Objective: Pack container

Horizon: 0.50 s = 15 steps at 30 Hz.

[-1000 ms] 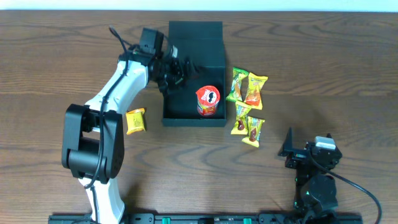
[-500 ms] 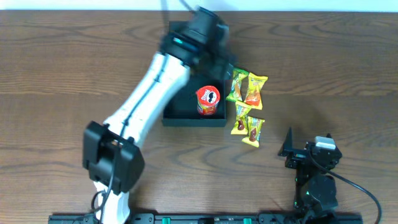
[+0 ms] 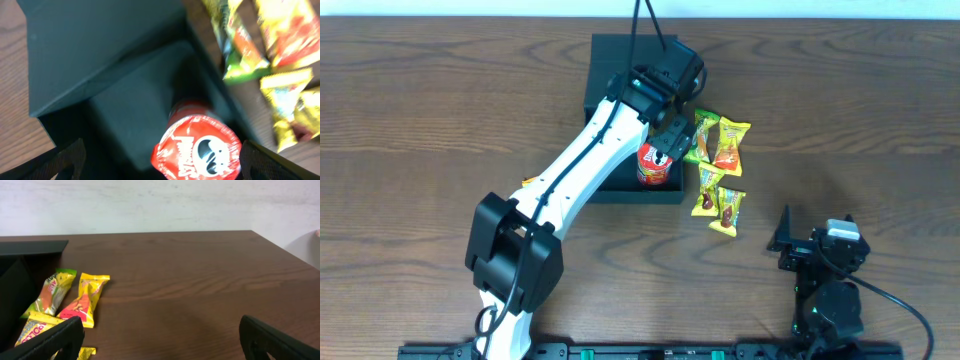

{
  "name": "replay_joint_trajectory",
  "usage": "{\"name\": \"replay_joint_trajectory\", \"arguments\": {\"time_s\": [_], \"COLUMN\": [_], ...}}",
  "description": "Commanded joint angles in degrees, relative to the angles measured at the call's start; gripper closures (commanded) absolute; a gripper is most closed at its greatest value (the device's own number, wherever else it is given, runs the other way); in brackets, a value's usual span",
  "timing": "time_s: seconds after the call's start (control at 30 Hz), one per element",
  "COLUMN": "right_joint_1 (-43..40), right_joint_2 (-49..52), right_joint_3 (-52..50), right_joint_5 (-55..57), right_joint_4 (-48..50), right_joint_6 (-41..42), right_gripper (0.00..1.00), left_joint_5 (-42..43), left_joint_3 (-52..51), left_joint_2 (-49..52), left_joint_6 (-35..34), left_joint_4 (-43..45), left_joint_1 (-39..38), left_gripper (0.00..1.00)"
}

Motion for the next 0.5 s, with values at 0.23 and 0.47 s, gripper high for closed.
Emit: {"name": "replay_joint_trajectory", "arguments": {"time_s": [0.23,0.47], "right_joint_1": [-0.2,-0.2], "right_joint_2": [-0.2,-0.2], "right_joint_3": [0.0,0.1], "right_joint_5": [0.7,0.7], "right_joint_4": [-0.5,-0.5], "right_joint_6": [0.2,0.2], "right_gripper": [0.01,0.01], "left_joint_5": [-1.6,-5.9], "left_joint_3": [-2.0,-2.1], "left_joint_2": [0.9,0.9], "left_joint_6": [7.7,9.0], "left_joint_4": [0.3,1.2], "left_joint_1": [-4.3,-7.4], "left_gripper": [0.02,0.04]}}
